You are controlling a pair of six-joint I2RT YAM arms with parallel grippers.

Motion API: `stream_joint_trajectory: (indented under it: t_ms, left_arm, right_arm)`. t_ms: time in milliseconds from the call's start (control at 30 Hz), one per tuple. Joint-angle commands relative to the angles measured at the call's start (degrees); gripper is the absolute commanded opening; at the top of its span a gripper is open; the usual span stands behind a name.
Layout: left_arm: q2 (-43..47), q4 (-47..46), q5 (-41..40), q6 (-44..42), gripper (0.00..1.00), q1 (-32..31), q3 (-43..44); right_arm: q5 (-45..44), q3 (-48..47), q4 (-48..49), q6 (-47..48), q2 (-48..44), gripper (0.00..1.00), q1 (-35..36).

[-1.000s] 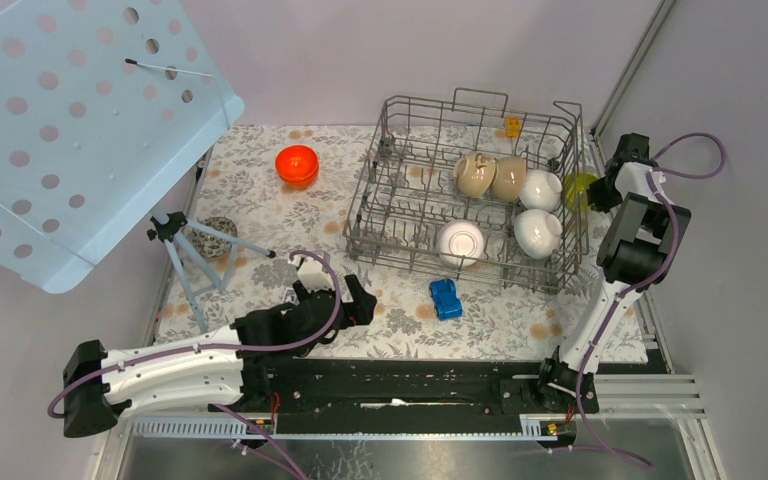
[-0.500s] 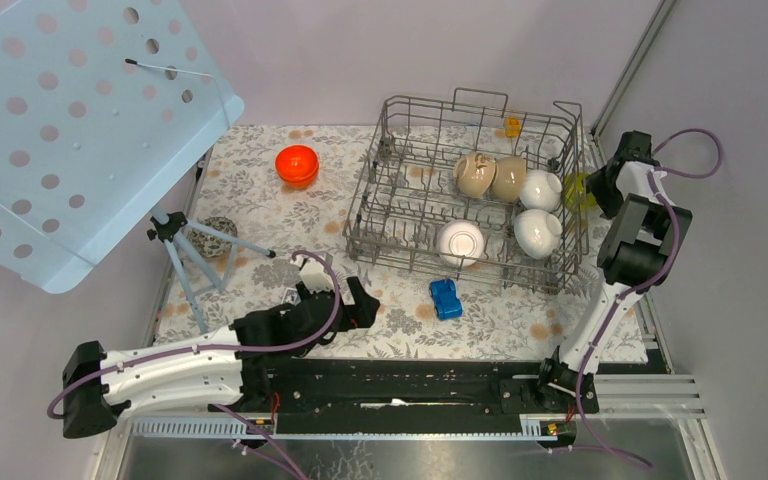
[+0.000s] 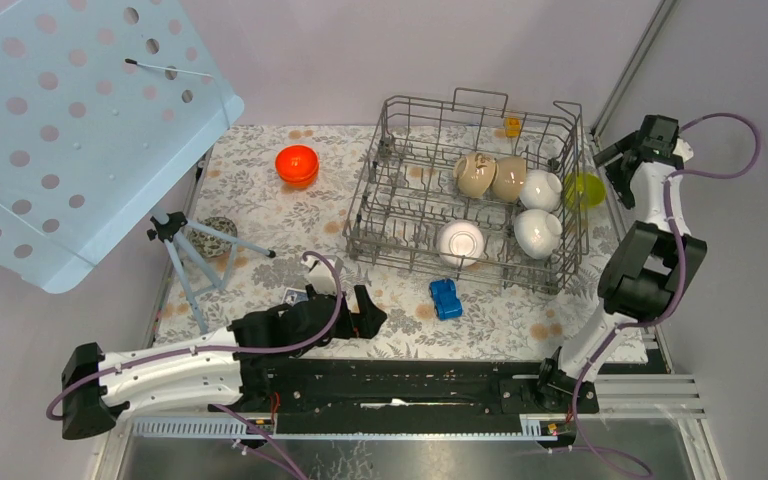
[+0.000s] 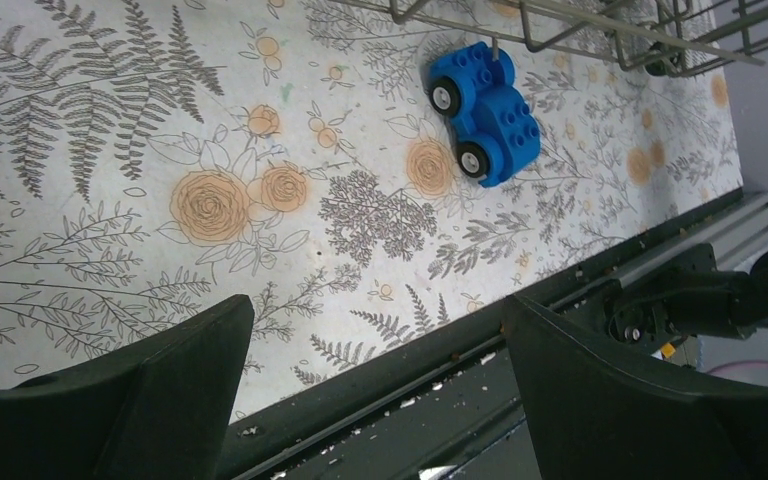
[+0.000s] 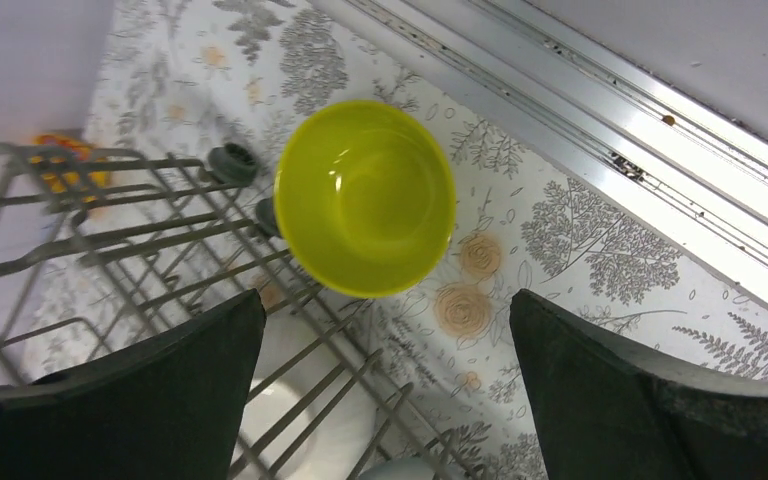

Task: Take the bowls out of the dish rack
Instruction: Place the bowl at the center of the board, then adjust the dish rack at the center of the board.

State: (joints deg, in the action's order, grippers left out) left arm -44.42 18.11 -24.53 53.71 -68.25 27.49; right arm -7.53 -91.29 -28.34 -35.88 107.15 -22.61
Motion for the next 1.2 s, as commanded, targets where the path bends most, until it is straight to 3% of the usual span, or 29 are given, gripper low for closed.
stream_joint_trajectory:
  t_ms: [0,367,600,767,1033,1167]
  left_arm:
    - [1.7,-2.8,3.5,-2.2,0.99,-0.2,-0.4]
    - [2.3,3.1,0.0,-7.2,0.99,-0.1,5.8]
    - [0.2,6.3,-9.7,-12.5,0.99,-0.1,13.4]
    - [-5.2,6.7,-18.0,-15.3,0.99,1.2,21.1]
    - [-22.4,11.0,-14.4,-21.4,0.99,13.3,38.1]
    - [-30.8,14.1,-8.4,-21.9,0.97,24.7,44.0]
  right_arm:
    - [2.8,1.0,1.7,-0.8,-7.4,1.00,1.6]
    - [3.4,-7.5,-0.1,-2.3,-14.5,1.00,10.9]
    - [3.3,-10.6,0.4,-3.3,-19.5,1.00,16.6]
    - [4.3,-5.6,4.8,-3.2,-27.0,1.00,21.4]
    - [10.5,12.6,11.0,-6.3,-43.0,0.99,30.7]
    - [10.8,18.9,9.5,-3.7,-47.5,0.98,33.5]
